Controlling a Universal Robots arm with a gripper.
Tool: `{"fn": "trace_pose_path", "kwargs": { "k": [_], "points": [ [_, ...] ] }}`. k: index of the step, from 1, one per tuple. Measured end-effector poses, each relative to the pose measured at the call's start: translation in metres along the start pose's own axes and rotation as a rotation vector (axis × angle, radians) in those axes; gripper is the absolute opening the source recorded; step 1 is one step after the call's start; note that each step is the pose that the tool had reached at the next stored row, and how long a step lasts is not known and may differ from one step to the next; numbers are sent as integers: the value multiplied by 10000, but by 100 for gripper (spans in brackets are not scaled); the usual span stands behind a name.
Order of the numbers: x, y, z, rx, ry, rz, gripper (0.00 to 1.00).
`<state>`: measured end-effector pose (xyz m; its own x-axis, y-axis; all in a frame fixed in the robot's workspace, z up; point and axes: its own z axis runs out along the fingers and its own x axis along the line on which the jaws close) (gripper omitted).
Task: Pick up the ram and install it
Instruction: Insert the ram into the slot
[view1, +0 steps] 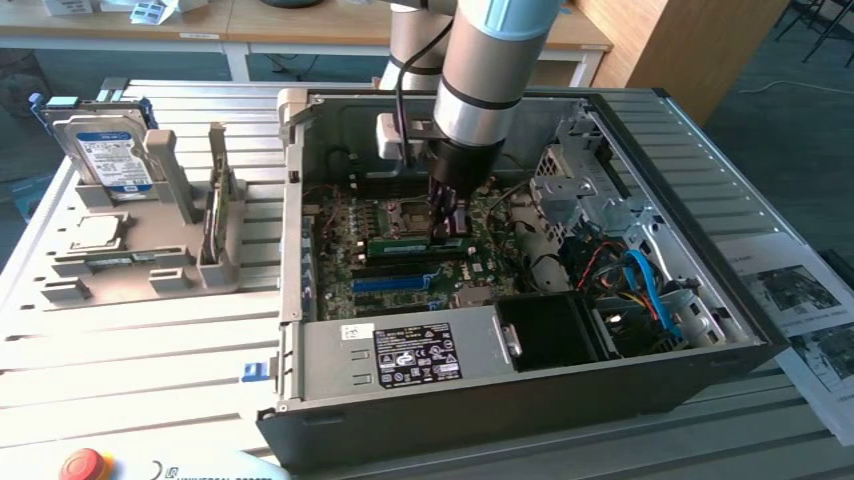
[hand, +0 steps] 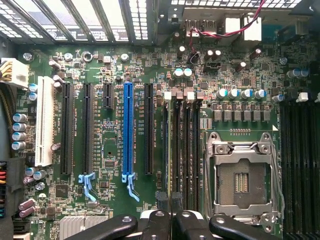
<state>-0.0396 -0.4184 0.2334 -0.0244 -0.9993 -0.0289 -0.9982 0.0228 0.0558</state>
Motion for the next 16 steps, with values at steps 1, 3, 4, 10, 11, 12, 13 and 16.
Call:
{"fn": "trace_pose_path", "kwargs": {
  "k": [1, 3, 4, 10, 11, 12, 13, 16],
  "points": [
    [0, 0, 0, -5, 1, 0, 12],
    [0, -1, -1, -19, 3, 1, 12],
    [0, -1, -1, -20, 3, 1, 12],
    [0, -1, -1, -21, 3, -24, 12],
    [0, -1, -1, -21, 4, -35, 12],
    [0, -1, 0, -22, 4, -42, 12],
    [0, -1, 0, -21, 4, -42, 12],
    [-4, -1, 1, -21, 4, -43, 12]
  ]
}}
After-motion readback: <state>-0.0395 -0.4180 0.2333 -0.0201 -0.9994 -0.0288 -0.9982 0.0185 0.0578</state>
